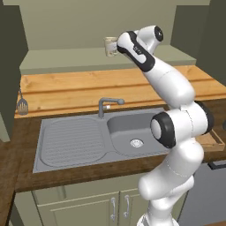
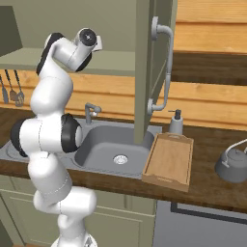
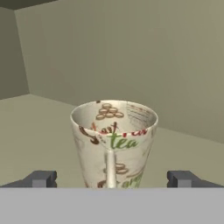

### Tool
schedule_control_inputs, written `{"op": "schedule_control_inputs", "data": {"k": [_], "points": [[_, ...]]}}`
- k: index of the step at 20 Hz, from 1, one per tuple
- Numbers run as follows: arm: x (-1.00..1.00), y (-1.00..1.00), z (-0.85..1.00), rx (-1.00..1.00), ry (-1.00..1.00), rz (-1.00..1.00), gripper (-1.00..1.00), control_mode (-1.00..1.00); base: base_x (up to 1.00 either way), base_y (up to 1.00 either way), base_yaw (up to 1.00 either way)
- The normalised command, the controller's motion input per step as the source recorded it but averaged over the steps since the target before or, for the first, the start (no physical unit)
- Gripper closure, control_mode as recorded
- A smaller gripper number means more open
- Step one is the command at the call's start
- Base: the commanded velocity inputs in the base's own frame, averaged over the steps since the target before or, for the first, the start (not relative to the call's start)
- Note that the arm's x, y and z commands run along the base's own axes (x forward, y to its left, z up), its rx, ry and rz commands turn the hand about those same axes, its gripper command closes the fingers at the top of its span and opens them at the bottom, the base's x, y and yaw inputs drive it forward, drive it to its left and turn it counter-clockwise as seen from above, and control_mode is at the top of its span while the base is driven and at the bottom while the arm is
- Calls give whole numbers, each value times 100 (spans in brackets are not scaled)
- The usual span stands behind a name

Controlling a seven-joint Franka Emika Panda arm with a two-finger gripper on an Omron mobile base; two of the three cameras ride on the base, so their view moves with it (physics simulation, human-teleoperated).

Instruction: Pick the kettle from the counter and place it on the tray. Then pick the mug from the cabinet and place it on the tray. Then close the cabinet doors.

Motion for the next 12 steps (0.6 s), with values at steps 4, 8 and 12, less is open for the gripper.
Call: {"op": "schedule_control_inputs", "data": {"k": [4, 8, 12], "points": [[7, 20, 0, 0, 3, 0, -100, -100, 0, 0, 0], [1, 0, 0, 0, 0, 0, 100, -100, 0, 0, 0], [0, 0, 0, 0, 1, 0, 100, -100, 0, 0, 0]]}}
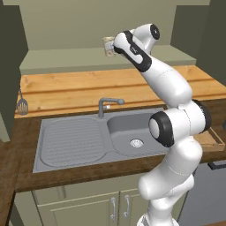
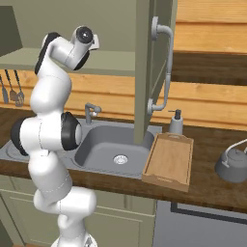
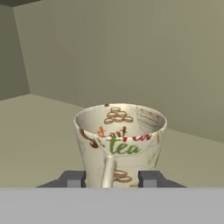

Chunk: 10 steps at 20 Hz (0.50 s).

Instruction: Pick the kettle from the counter and place it on the tray. Then pick the mug from the cabinet and place it on the tray. Then close the cabinet doors.

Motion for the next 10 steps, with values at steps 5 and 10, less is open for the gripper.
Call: {"op": "schedule_control_inputs", "data": {"k": [5, 10], "points": [[0, 0, 0, 0, 1, 0, 100, -100, 0, 0, 0], [0, 0, 0, 0, 0, 0, 100, -100, 0, 0, 0]]}}
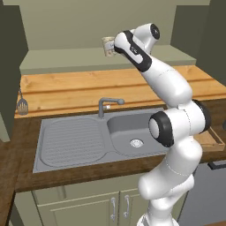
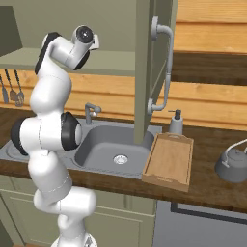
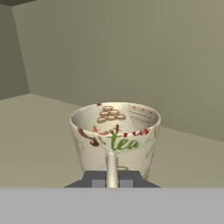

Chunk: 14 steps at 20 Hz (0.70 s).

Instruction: Pick the kettle from the counter and place it on the tray. Then pick the mug from the cabinet and place it on the tray. Then close the cabinet doors.

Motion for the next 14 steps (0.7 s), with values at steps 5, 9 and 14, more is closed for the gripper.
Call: {"op": "schedule_control_inputs", "data": {"k": [5, 9, 14], "points": [[-14, 0, 0, 0, -1, 0, 100, -100, 0, 0, 0], [-58, 0, 0, 0, -11, -5, 100, -100, 0, 0, 0], [-97, -5, -6, 10, -21, -4, 100, -100, 0, 0, 0]]}}
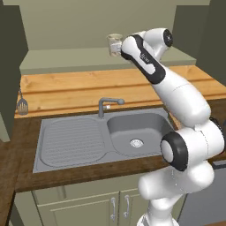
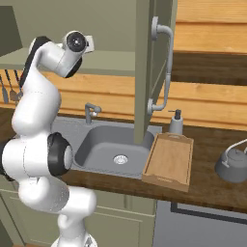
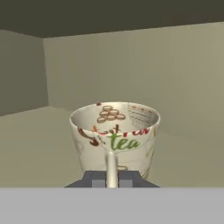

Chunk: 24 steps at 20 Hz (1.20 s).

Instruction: Pick the kettle from the counter and place it on the tray. Then pick the mug from the cabinet and place it on the tray. Then close the cabinet doors.

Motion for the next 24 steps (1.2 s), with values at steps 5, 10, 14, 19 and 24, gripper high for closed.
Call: {"op": "schedule_control_inputs", "data": {"k": [5, 10, 14, 19, 24], "points": [[-100, 0, -23, 16, -19, -2, 100, -100, 0, 0, 0], [-97, -17, 15, 12, 4, -14, 100, -100, 0, 0, 0], [-90, -28, 7, 5, 15, -9, 100, -100, 0, 0, 0], [-100, -25, -1, 7, -1, 0, 100, -100, 0, 0, 0], [-94, -6, 0, 3, 4, 0, 100, -100, 0, 0, 0]]}}
